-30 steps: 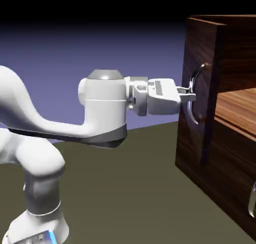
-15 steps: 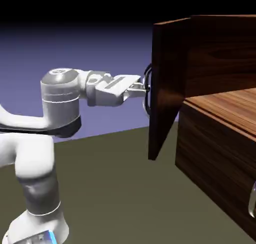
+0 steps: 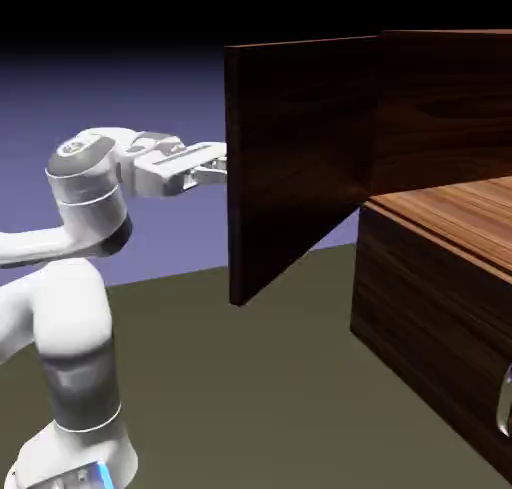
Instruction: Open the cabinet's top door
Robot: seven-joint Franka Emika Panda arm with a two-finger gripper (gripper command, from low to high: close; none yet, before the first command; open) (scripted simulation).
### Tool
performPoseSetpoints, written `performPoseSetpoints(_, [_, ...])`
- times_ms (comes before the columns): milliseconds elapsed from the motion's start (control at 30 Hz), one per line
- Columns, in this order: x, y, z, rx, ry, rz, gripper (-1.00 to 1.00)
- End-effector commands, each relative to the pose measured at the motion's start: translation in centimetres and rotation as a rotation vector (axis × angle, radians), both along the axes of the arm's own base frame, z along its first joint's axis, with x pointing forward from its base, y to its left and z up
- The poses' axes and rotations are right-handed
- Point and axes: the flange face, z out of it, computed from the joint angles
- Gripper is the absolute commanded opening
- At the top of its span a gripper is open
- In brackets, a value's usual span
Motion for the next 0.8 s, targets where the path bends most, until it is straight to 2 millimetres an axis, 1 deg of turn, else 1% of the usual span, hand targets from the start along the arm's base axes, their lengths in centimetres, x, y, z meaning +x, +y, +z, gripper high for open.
performPoseSetpoints(0, [-0.1,0.2,-0.1,0.005,0.002,-0.005,-1.00])
performPoseSetpoints(67, [-0.2,0.5,0.0,0.004,0.001,-0.013,-1.00])
performPoseSetpoints(133, [-0.4,1.4,0.0,0.001,-0.002,-0.032,-1.00])
performPoseSetpoints(367, [-1.9,6.7,0.0,0.002,-0.002,-0.137,-1.00])
performPoseSetpoints(467, [-2.4,9.6,0.0,0.002,-0.002,-0.194,-1.00])
performPoseSetpoints(600, [-3.0,14.4,0.0,0.001,-0.002,-0.290,-1.00])
performPoseSetpoints(767, [-3.0,20.1,0.0,0.001,-0.001,-0.400,-1.00])
